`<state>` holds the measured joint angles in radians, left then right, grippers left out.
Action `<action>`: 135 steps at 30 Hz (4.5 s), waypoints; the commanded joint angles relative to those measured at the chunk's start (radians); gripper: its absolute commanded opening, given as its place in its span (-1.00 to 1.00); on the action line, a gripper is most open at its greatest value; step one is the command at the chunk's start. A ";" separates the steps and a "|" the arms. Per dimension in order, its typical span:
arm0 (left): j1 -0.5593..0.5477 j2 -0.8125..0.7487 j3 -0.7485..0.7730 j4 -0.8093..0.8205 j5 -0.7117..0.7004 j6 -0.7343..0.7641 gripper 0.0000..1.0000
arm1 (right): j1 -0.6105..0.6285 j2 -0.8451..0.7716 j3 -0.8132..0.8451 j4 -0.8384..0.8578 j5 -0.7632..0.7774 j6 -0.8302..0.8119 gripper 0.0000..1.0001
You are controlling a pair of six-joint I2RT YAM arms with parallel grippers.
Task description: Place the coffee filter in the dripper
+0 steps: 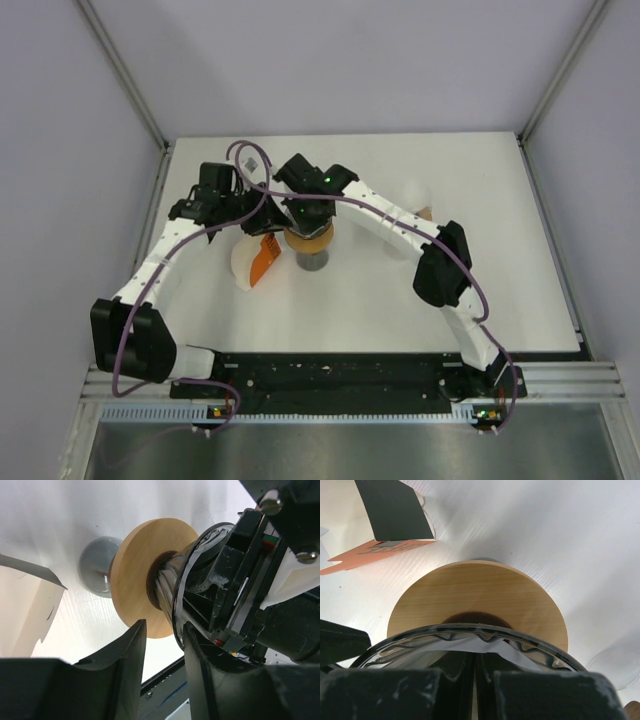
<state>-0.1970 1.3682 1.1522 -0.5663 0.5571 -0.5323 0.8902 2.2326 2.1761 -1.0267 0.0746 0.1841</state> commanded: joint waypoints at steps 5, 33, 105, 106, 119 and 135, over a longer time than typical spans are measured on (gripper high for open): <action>-0.025 0.025 -0.014 0.069 -0.013 0.045 -0.54 | 0.015 0.251 -0.131 -0.072 0.011 -0.006 -1.00; -0.028 0.006 0.029 0.032 -0.043 0.064 -1.00 | -0.020 -0.192 -0.035 0.113 -0.093 -0.035 -1.00; 0.406 0.022 0.126 0.229 -0.442 0.423 0.97 | -1.125 -1.100 -1.005 0.611 -0.044 0.083 0.98; 0.415 0.025 0.094 0.256 -0.438 0.417 0.98 | -1.125 -1.117 -1.066 0.651 -0.021 0.077 0.98; 0.421 0.037 -0.206 0.505 -0.459 0.325 0.97 | -1.126 -1.222 -1.521 1.017 -0.018 0.080 0.98; 0.419 0.011 -0.378 0.674 -0.324 0.328 0.97 | -1.126 -1.239 -1.694 1.231 -0.047 0.097 0.97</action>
<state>0.2226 1.4048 0.7906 0.0120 0.1764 -0.2146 -0.2321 1.0271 0.4965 0.0902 0.0490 0.2718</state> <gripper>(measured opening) 0.986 0.987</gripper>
